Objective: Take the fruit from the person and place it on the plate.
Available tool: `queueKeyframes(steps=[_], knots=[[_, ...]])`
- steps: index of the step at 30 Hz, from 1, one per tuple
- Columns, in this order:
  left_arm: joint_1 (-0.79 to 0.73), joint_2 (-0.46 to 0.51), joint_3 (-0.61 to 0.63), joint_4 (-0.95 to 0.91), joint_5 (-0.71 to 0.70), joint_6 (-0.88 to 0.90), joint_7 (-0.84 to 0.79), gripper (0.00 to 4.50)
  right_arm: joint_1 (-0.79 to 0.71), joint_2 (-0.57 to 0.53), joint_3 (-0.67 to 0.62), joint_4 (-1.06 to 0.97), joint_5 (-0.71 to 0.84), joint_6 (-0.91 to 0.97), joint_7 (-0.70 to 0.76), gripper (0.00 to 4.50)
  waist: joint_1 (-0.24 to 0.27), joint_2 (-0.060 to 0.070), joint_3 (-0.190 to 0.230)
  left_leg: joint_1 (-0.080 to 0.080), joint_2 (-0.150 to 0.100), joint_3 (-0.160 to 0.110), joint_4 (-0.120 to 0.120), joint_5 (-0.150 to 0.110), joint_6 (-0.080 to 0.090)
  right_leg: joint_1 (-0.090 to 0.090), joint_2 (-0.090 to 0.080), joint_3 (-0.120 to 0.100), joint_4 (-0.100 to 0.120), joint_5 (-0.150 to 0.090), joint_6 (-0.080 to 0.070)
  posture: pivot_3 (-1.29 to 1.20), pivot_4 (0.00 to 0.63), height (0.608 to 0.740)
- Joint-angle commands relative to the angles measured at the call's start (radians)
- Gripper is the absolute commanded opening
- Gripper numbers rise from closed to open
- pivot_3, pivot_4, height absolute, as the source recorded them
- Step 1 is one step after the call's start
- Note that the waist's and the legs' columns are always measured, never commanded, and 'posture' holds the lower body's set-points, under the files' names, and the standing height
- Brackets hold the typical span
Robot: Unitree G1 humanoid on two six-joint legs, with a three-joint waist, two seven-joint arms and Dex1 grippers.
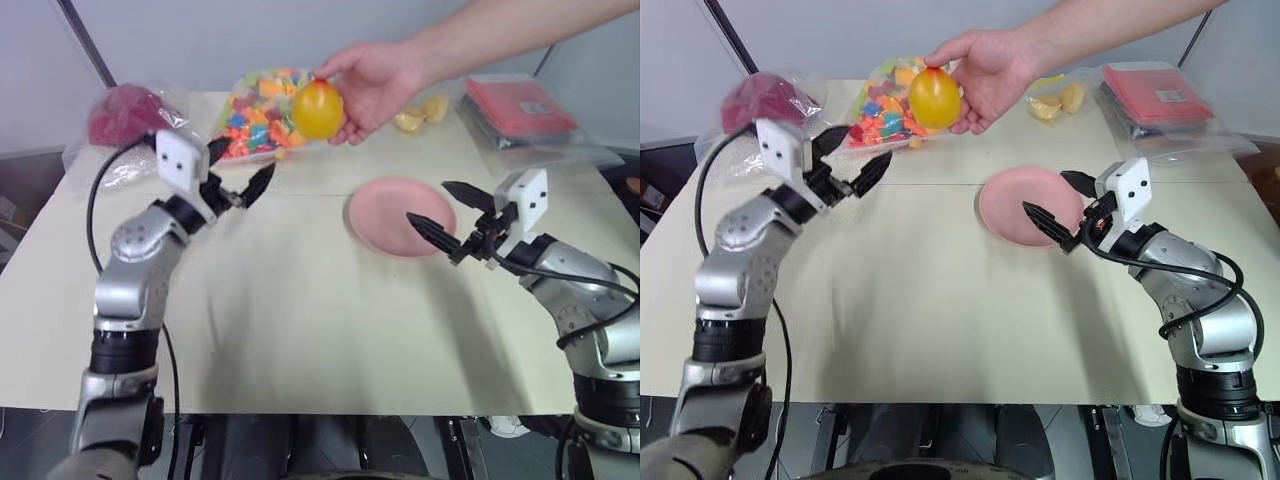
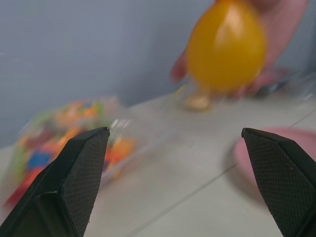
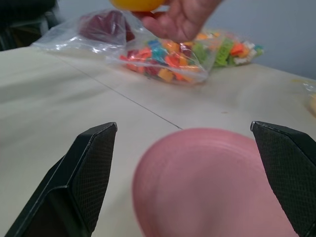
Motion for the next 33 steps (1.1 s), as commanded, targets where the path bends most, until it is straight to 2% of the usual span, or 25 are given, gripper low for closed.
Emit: queueKeyframes(steps=[1, 10, 21, 25, 33], knots=[[-0.063, -0.013, -0.007, 0.015, -0.044, 0.03, -0.037, 4.5, -0.014, 0.01, -0.007, -0.014, -0.014, -0.025, -0.008, 4.44, -0.003, 0.0, 0.0, 0.0, 0.0, 0.0, 0.0, 0.0, 0.0, 0.0, 0.0, 0.0, 0.0, 0.0, 0.0, 0.0, 0.15, 0.74], [-0.256, -0.052, -0.062, 0.226, 0.019, -0.056, -0.116, 4.5, 0.004, 0.044, -0.008, -0.038, -0.042, -0.034, -0.042, 4.44, 0.0, -0.001, 0.0, 0.0, 0.0, 0.0, 0.0, 0.001, -0.001, 0.0, 0.0, 0.0, 0.0, 0.0, 0.0, 0.0, 0.15, 0.74], [-0.353, -0.132, -0.109, 0.393, 0.092, -0.157, -0.147, 4.5, 0.051, 0.058, -0.022, -0.072, -0.053, -0.042, -0.082, 4.44, -0.002, -0.001, 0.001, 0.0, 0.0, 0.0, 0.0, 0.001, -0.001, -0.001, 0.0, 0.0, 0.0, 0.0, 0.0, 0.0, 0.15, 0.74], [-0.366, -0.144, -0.101, 0.413, 0.1, -0.178, -0.151, 3.27, 0.058, 0.056, -0.029, -0.073, -0.055, -0.047, -0.092, 4.5, -0.001, -0.001, 0.001, 0.0, 0.0, 0.0, 0.0, 0.001, -0.001, -0.001, 0.0, 0.0, 0.0, 0.0, 0.0, 0.0, 0.15, 0.74], [-0.366, -0.147, -0.093, 0.39, 0.087, -0.159, -0.162, 3.25, 0.057, 0.058, -0.027, -0.071, -0.056, -0.048, -0.097, 4.5, -0.001, -0.001, 0.001, -0.001, 0.0, 0.0, 0.0, 0.001, -0.001, -0.001, 0.0, 0.0, 0.0, 0.0, 0.0, 0.0, 0.15, 0.74]])
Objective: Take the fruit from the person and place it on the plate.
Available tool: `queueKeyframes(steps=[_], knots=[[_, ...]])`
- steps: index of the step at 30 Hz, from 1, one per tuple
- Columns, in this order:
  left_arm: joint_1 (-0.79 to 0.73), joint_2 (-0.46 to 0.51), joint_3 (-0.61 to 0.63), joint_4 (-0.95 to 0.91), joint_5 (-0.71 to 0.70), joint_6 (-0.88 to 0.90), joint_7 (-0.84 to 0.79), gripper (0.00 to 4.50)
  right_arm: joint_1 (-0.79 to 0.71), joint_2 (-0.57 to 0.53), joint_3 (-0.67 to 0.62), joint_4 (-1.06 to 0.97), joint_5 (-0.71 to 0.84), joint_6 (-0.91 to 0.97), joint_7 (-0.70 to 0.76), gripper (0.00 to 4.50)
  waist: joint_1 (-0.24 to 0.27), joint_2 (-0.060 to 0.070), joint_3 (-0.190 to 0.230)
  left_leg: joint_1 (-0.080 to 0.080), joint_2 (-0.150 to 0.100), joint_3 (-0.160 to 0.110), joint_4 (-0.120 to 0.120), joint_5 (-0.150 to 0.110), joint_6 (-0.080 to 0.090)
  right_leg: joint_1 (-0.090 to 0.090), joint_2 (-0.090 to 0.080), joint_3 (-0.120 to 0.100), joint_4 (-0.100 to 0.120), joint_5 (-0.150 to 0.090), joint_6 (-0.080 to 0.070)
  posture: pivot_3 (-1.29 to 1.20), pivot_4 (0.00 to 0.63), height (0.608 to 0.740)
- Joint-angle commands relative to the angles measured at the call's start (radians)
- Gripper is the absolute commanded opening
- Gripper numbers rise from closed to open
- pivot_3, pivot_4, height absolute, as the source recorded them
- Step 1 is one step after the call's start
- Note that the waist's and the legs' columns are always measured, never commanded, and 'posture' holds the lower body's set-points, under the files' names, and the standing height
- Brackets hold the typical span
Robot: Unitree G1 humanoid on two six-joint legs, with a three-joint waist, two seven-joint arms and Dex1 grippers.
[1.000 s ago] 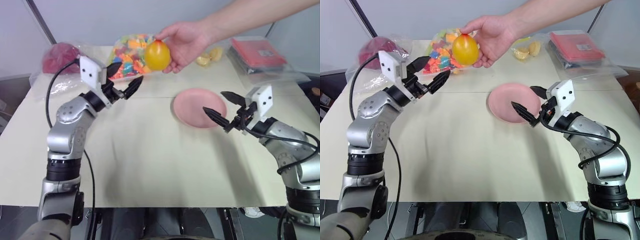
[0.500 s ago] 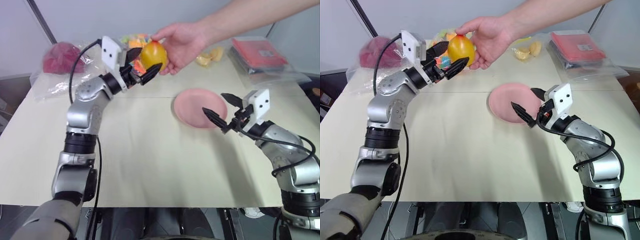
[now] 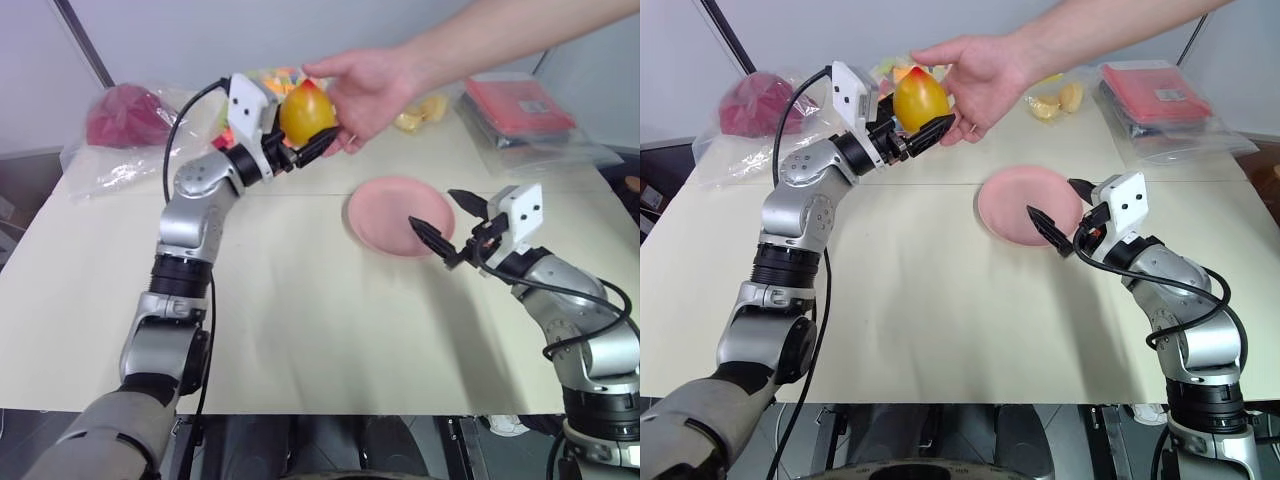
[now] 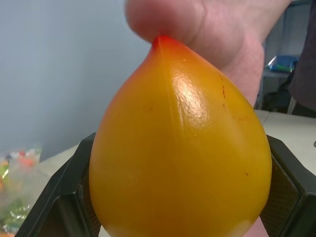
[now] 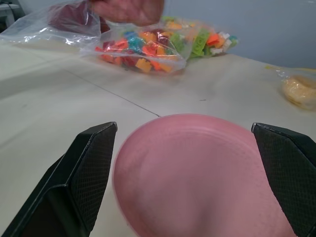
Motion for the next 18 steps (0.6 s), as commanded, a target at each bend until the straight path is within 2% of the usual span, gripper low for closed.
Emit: queueKeyframes(steps=[1, 5, 9, 13, 18], knots=[[-0.008, 0.013, 0.003, -0.063, -0.018, 0.023, -0.029, 3.25, -0.003, 0.0, -0.029, -0.04, 0.003, -0.022, -0.001, 4.5, 0.0, 0.0, 0.0, 0.0, 0.0, 0.0, 0.0, 0.0, 0.0, 0.0, 0.0, 0.0, 0.0, 0.0, 0.0, 0.0, 0.15, 0.74], [0.048, 0.013, -0.064, -0.114, 0.005, 0.057, -0.082, 3.25, 0.001, 0.002, -0.03, -0.032, 0.002, -0.027, 0.002, 4.5, -0.002, 0.0, 0.0, 0.0, 0.0, 0.0, 0.0, 0.0, 0.0, 0.0, 0.0, 0.0, 0.0, 0.0, 0.0, 0.0, 0.15, 0.74], [0.025, -0.033, -0.113, -0.051, 0.076, 0.01, -0.05, 3.25, 0.004, 0.008, -0.024, -0.03, -0.002, -0.031, -0.003, 4.5, 0.004, 0.0, 0.0, 0.0, 0.0, 0.0, 0.001, 0.0, 0.0, 0.001, 0.0, 0.0, 0.0, 0.0, 0.0, 0.0, 0.15, 0.74], [-0.043, -0.123, -0.197, 0.153, 0.174, -0.052, -0.033, 3.25, 0.012, 0.02, -0.027, -0.033, -0.007, -0.04, -0.012, 4.5, 0.006, -0.001, 0.0, 0.0, 0.0, 0.0, 0.001, 0.0, 0.0, 0.001, 0.0, 0.0, 0.0, 0.0, 0.0, 0.0, 0.15, 0.74], [-0.135, -0.221, -0.193, 0.439, 0.222, -0.186, -0.014, 3.25, 0.032, 0.035, -0.023, -0.053, -0.015, -0.045, -0.027, 4.5, -0.001, -0.001, 0.001, 0.0, 0.0, 0.0, 0.001, 0.0, 0.001, 0.0, 0.0, 0.0, 0.0, 0.0, 0.0, 0.0, 0.15, 0.74]])
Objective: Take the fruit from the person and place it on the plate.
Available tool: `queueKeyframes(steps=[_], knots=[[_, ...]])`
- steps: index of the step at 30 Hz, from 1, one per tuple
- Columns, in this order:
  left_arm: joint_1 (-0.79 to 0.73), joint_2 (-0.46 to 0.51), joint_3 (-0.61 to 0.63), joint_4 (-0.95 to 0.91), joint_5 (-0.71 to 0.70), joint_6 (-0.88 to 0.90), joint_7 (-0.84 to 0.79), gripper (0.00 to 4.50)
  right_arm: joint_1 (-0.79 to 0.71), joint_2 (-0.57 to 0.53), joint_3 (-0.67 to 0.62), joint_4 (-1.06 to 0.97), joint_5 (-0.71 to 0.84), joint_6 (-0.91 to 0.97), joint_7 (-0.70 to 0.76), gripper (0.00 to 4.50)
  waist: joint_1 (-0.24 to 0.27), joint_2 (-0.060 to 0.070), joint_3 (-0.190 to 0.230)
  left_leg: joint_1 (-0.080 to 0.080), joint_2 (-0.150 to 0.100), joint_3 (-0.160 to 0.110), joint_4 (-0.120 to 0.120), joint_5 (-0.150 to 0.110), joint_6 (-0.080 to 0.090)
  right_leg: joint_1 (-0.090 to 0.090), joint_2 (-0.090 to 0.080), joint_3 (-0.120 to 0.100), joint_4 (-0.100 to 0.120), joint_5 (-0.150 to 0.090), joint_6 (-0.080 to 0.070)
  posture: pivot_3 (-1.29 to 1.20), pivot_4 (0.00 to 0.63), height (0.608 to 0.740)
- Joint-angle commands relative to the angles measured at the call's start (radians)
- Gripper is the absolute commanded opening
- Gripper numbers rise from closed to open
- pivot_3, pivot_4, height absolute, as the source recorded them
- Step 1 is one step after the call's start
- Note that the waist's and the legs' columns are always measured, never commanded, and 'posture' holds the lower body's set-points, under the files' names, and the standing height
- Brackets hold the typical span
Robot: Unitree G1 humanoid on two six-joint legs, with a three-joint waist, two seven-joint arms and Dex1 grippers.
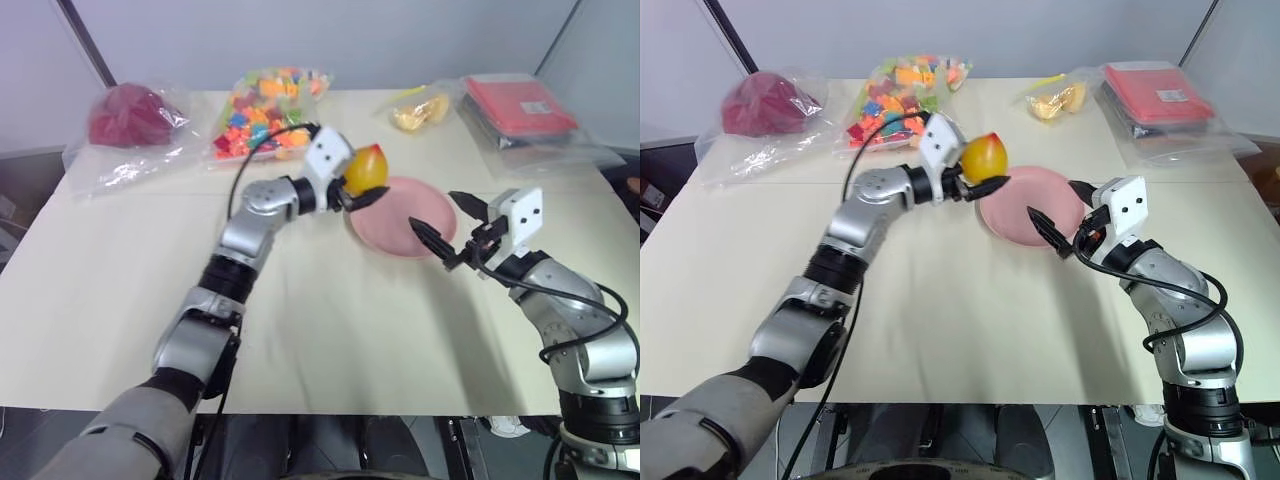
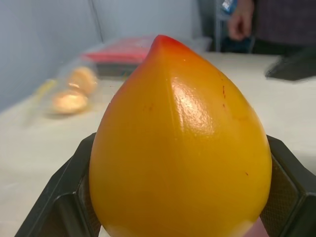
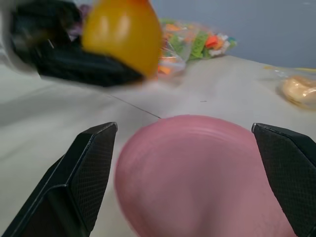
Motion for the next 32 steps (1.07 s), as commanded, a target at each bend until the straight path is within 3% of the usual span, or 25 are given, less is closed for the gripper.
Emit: queueKeyframes(steps=[1, 3, 5, 6, 17, 23, 32], knots=[[-0.084, -0.039, 0.008, 0.162, 0.041, -0.112, 0.021, 3.25, 0.013, 0.014, -0.021, -0.057, -0.002, -0.024, -0.016, 4.5, -0.003, 0.0, 0.0, 0.0, 0.0, 0.0, 0.0, 0.0, 0.0, -0.001, 0.0, 0.0, 0.0, 0.0, 0.0, 0.0, 0.15, 0.74], [-0.121, -0.063, 0.017, 0.25, 0.054, -0.154, 0.026, 3.25, 0.024, 0.019, -0.025, -0.069, -0.005, -0.024, -0.025, 4.5, -0.003, 0.0, 0.0, 0.0, 0.0, 0.001, -0.001, 0.0, 0.0, -0.001, 0.0, 0.0, 0.0, 0.0, 0.0, 0.0, 0.15, 0.74], [-0.151, -0.078, 0.03, 0.315, 0.059, -0.186, 0.025, 4.29, 0.034, 0.022, -0.031, -0.081, -0.008, -0.024, -0.035, 4.5, -0.001, 0.0, 0.0, -0.001, 0.0, 0.001, 0.0, 0.0, 0.0, -0.001, 0.0, 0.0, 0.001, 0.0, 0.0, 0.0, 0.15, 0.74], [-0.163, -0.083, 0.036, 0.339, 0.059, -0.198, 0.025, 4.46, 0.039, 0.023, -0.035, -0.087, -0.009, -0.023, -0.039, 4.5, 0.0, 0.0, 0.0, -0.001, 0.0, 0.001, 0.0, 0.0, 0.0, -0.001, 0.0, 0.0, 0.001, 0.0, 0.0, 0.0, 0.15, 0.74], [-0.23, -0.082, 0.137, 0.392, 0.027, -0.298, 0.083, 4.46, 0.05, 0.015, -0.054, -0.093, -0.009, -0.023, -0.056, 4.5, 0.0, 0.0, 0.0, -0.001, 0.0, 0.001, 0.0, 0.0, 0.0, -0.001, 0.0, 0.0, 0.001, 0.0, 0.0, 0.0, 0.15, 0.74], [-0.184, -0.005, 0.274, 0.139, -0.095, -0.176, 0.108, 4.46, -0.008, 0.017, -0.08, -0.008, -0.043, -0.068, -0.076, 4.5, -0.005, 0.0, 0.0, -0.001, 0.0, 0.001, 0.0, 0.0, 0.0, -0.002, 0.0, 0.0, 0.001, 0.0, 0.0, 0.0, 0.15, 0.74], [0.179, 0.162, 0.298, -0.314, -0.067, 0.034, 0.244, 4.46, -0.097, 0.039, -0.127, 0.181, -0.126, -0.185, -0.151, 4.5, -0.004, 0.001, -0.001, 0.0, 0.0, 0.001, 0.0, 0.001, -0.001, -0.002, 0.0, 0.001, 0.002, 0.0, 0.0, 0.0, 0.15, 0.74]])
